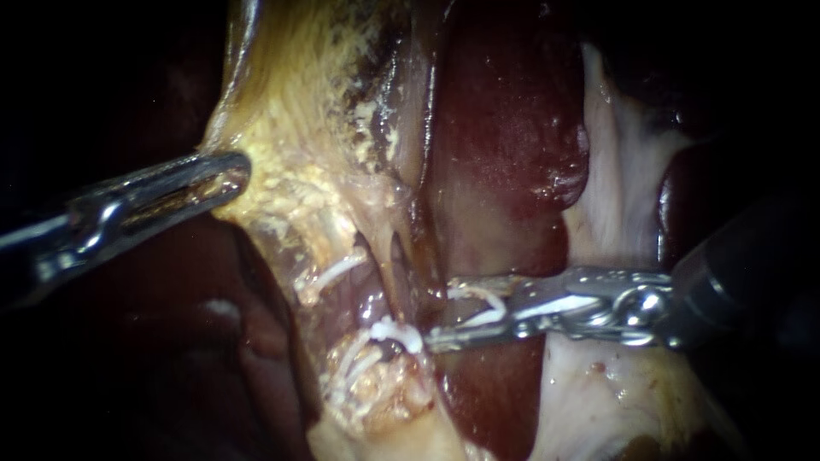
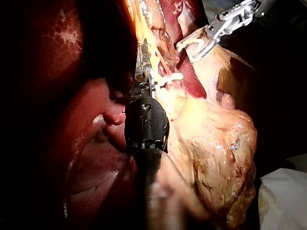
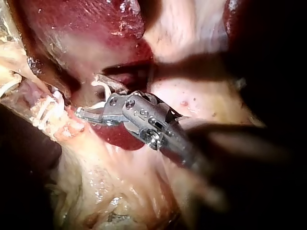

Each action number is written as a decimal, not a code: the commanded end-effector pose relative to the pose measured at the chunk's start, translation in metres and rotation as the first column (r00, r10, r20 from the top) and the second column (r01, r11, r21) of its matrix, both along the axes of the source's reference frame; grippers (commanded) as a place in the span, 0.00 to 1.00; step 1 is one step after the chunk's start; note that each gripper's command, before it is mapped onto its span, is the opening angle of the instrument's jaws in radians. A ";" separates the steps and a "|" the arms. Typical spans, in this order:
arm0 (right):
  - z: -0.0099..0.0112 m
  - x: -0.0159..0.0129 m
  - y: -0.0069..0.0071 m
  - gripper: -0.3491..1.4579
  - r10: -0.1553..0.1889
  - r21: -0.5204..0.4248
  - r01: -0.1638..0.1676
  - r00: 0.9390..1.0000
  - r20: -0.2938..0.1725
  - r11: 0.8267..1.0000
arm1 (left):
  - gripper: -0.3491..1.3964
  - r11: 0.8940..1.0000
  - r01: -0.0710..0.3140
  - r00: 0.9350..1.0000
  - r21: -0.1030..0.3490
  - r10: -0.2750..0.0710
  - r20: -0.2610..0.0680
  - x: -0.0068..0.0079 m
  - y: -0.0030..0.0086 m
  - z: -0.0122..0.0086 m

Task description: Clipping second clip right tube

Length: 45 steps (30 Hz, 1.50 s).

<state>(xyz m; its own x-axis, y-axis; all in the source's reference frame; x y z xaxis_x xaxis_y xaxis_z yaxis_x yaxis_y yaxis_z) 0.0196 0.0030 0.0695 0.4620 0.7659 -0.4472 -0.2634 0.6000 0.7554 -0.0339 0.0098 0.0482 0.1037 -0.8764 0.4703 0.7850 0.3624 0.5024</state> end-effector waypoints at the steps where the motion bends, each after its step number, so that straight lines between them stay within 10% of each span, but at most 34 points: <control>1: -0.0015 -0.0007 0.0008 0.52 0.013 0.009 -0.013 1.000 -0.021 1.000 | 0.00 1.000 0.001 1.000 0.000 -0.001 -0.001 0.0000 0.0000 0.0000; 9: -0.0066 0.0016 0.0014 0.52 0.060 0.045 -0.054 0.988 -0.145 0.997 | 0.00 1.000 0.003 1.000 0.000 -0.003 -0.003 0.0000 0.0000 0.0001; 26: 0.0035 0.0094 -0.0020 0.52 0.037 0.040 -0.032 0.991 -0.126 0.999 | 0.00 1.000 0.004 1.000 0.000 -0.004 -0.004 0.0000 -0.0001 -0.0002; 45: 0.0059 0.0113 -0.0028 0.52 0.026 0.038 -0.022 0.993 -0.112 0.999 | 0.00 1.000 0.007 1.000 -0.002 -0.007 -0.003 -0.0001 -0.0001 -0.0004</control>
